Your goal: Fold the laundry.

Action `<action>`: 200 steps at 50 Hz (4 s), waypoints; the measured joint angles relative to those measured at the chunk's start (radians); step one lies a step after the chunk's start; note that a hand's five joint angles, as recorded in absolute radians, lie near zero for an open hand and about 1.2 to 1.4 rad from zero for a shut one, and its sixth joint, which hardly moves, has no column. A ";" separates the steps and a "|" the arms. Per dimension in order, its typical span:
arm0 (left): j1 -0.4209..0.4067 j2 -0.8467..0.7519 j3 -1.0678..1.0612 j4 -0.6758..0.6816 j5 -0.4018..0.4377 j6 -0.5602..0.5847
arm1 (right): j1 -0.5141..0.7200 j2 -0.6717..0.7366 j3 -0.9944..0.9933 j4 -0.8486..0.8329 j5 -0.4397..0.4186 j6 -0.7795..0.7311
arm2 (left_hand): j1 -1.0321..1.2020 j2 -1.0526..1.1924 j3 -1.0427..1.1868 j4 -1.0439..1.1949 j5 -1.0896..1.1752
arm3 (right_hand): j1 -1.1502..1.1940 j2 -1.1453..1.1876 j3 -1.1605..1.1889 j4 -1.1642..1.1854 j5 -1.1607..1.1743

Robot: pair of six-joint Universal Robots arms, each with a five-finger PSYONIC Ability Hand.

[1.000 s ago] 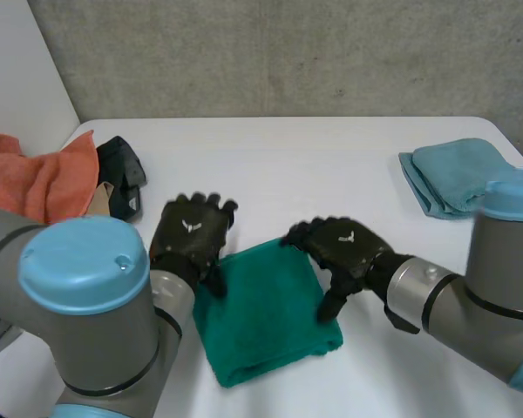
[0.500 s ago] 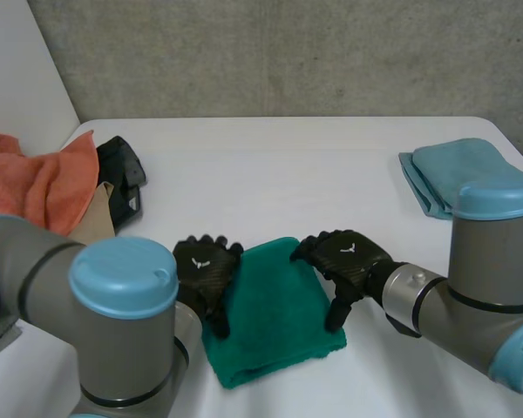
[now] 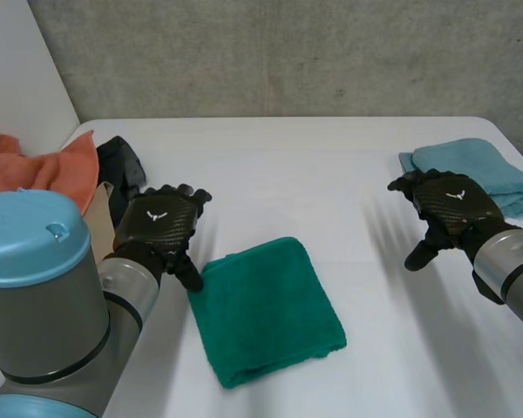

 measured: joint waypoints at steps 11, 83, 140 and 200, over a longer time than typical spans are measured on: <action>0.001 0.007 -0.009 0.001 0.000 -0.001 | 0.013 0.005 0.037 0.050 -0.016 0.004 | 0.000 0.000 0.000 0.000 0.000 | 0.000 0.000 0.000 0.000 0.000; 0.026 0.017 -0.040 0.007 0.001 -0.001 | 0.315 0.250 0.004 -0.101 0.002 -0.232 | 0.000 0.000 0.000 0.000 0.000 | 0.260 0.304 0.316 0.295 0.284; 0.029 0.016 -0.048 0.008 0.008 0.000 | 0.318 0.303 -0.018 -0.108 -0.053 -0.324 | 0.000 0.000 0.000 0.000 0.000 | 0.665 0.930 0.927 0.949 0.858; 0.036 0.011 -0.050 0.008 0.007 0.000 | -0.344 0.928 -1.113 -0.111 -0.202 -0.295 | 0.000 0.000 0.000 0.000 0.000 | 0.705 0.948 0.946 0.955 0.858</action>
